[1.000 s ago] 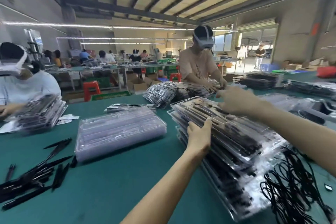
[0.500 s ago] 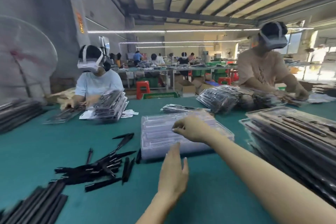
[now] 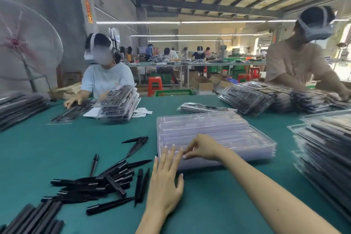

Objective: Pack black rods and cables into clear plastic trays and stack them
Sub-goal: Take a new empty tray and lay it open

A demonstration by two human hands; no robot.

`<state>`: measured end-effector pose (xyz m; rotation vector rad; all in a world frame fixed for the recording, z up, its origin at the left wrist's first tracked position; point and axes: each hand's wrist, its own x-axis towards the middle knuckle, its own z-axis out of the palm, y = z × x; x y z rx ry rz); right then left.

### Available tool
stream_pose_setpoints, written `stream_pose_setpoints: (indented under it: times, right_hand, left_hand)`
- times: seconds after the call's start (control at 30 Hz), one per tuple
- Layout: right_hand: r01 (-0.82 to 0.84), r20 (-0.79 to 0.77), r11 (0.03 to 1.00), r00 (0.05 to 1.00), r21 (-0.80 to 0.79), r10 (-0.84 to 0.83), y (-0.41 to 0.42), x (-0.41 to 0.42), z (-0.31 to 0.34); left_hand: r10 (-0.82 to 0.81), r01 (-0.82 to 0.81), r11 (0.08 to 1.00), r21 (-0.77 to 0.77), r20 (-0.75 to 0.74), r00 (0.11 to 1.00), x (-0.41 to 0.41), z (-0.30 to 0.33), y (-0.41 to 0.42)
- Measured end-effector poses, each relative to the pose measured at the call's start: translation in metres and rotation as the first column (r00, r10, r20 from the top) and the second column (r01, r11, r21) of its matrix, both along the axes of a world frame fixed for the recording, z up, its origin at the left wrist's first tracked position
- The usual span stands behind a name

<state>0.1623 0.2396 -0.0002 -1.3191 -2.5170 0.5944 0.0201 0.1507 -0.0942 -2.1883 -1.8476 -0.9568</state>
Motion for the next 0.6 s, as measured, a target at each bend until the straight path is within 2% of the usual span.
stream_pose_setpoints:
  times: [0.27, 0.43, 0.6]
  right_hand:
    - [-0.058, 0.038, 0.984, 0.997, -0.168, 0.065, 0.017, -0.001, 0.011]
    - [-0.038, -0.030, 0.976, 0.999, -0.212, 0.032, 0.020, 0.002, 0.004]
    - [-0.052, -0.010, 0.978, 0.999, -0.203, 0.051, 0.021, 0.001, 0.004]
  left_hand:
    - [-0.028, 0.027, 0.999, 0.018, 0.040, 0.999, 0.001, 0.002, -0.003]
    - [-0.050, 0.046, 0.997, 0.061, 0.060, 0.997, 0.004, 0.004, -0.007]
    - [-0.005, 0.003, 0.990, 0.139, 0.013, 1.000, 0.006, 0.007, -0.008]
